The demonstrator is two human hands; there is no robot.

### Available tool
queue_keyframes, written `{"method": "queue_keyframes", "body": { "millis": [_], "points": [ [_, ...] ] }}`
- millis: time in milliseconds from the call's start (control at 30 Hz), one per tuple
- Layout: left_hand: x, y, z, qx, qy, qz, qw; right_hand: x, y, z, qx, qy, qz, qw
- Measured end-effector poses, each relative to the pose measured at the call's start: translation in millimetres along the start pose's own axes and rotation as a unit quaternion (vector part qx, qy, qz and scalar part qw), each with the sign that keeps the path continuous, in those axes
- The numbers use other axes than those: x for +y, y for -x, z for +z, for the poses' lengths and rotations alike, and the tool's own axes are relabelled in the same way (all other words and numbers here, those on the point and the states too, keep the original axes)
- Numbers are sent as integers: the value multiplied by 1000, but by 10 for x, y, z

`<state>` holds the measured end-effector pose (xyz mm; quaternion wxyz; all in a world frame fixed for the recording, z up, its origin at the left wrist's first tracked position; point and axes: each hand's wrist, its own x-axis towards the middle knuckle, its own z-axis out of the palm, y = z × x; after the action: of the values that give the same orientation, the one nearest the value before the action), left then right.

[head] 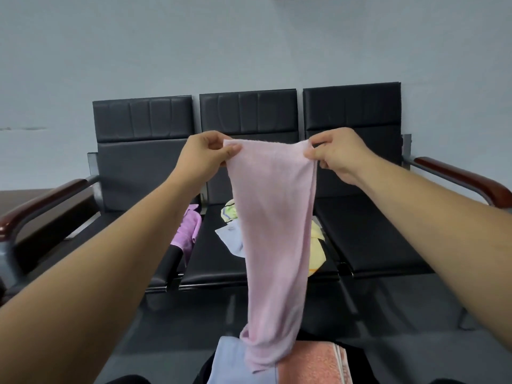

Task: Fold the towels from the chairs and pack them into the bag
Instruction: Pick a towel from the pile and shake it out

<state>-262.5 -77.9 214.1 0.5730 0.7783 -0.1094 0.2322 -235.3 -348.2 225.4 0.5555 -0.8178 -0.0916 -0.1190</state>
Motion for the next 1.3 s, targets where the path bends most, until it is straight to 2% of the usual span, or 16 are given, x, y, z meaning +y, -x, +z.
{"method": "queue_keyframes", "body": {
  "millis": [67, 167, 367, 467, 533, 600, 633, 767, 900, 967, 1100, 1200, 1300],
  "points": [
    [42, 23, 34, 3, 46, -13, 999, -36, 22, 35, -21, -17, 10, 1000],
    [115, 32, 82, -30, 105, -19, 994, -64, 56, 26, -100, -125, 4, 987],
    [178, 52, 257, -51, 100, -29, 993, -21, 256, 275, -266, -220, 3, 939],
    [65, 78, 303, -32, 82, -48, 995, 87, 272, 418, -226, -191, 1, 955],
    [-70, 115, 295, -29, 133, -65, 989, 119, 239, 455, -177, -241, 9, 954],
    [-274, 173, 267, -87, 210, -84, 970, 106, 197, 450, -155, -310, 20, 938],
    [-403, 216, 265, -132, 211, -93, 964, 85, 182, 442, -156, -334, 23, 929],
    [-960, 498, 400, -261, 86, -172, 946, 36, 119, 431, -179, -379, 26, 908],
    [-1270, 703, 473, -301, 67, -230, 923, 144, 6, 420, -138, -366, 47, 919],
    [-1320, 785, 475, -304, 105, -255, 912, 302, -45, 420, -93, -321, 67, 940],
    [-1292, 861, 538, -276, 282, -280, 875, 794, -101, 554, -37, -233, 132, 963],
    [-1223, 825, 636, -222, 381, -282, 852, 1176, -77, 750, -58, -260, 232, 935],
    [-1257, 788, 702, -174, 455, -284, 826, 1419, 94, 883, -134, -363, 298, 873]
  ]
}}
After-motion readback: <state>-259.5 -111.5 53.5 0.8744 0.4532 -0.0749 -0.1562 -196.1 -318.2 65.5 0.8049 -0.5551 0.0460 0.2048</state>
